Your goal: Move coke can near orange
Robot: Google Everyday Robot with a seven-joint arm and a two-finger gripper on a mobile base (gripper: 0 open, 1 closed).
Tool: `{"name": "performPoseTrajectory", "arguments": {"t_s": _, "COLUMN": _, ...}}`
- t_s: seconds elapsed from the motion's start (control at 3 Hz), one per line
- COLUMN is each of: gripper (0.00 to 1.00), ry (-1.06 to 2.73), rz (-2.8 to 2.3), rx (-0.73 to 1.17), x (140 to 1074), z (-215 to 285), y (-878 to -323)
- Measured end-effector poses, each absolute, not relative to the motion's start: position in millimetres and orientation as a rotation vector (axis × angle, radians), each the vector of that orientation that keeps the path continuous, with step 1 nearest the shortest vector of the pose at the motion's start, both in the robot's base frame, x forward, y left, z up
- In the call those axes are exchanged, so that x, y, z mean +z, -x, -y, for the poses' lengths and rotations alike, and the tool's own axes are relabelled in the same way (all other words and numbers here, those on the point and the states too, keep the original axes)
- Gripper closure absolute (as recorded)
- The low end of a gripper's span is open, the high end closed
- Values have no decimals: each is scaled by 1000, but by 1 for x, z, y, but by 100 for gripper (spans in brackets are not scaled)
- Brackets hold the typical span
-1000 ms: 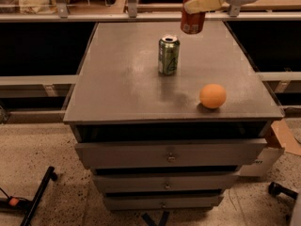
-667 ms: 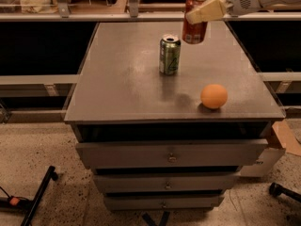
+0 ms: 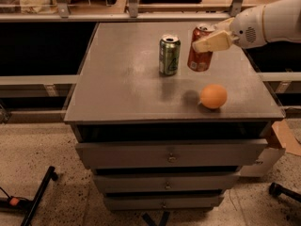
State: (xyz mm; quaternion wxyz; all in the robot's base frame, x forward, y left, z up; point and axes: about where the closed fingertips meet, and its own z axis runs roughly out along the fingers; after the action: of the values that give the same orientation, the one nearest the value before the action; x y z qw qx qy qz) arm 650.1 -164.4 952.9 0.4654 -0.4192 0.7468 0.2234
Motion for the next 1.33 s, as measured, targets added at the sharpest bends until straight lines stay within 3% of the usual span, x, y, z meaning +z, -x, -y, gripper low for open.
{"name": "performPoseTrajectory", "arguments": {"t_s": 1.33, "gripper": 100, "ry": 1066, "rz": -1807, "rx": 598, "x": 911, "z": 156, "y": -644}}
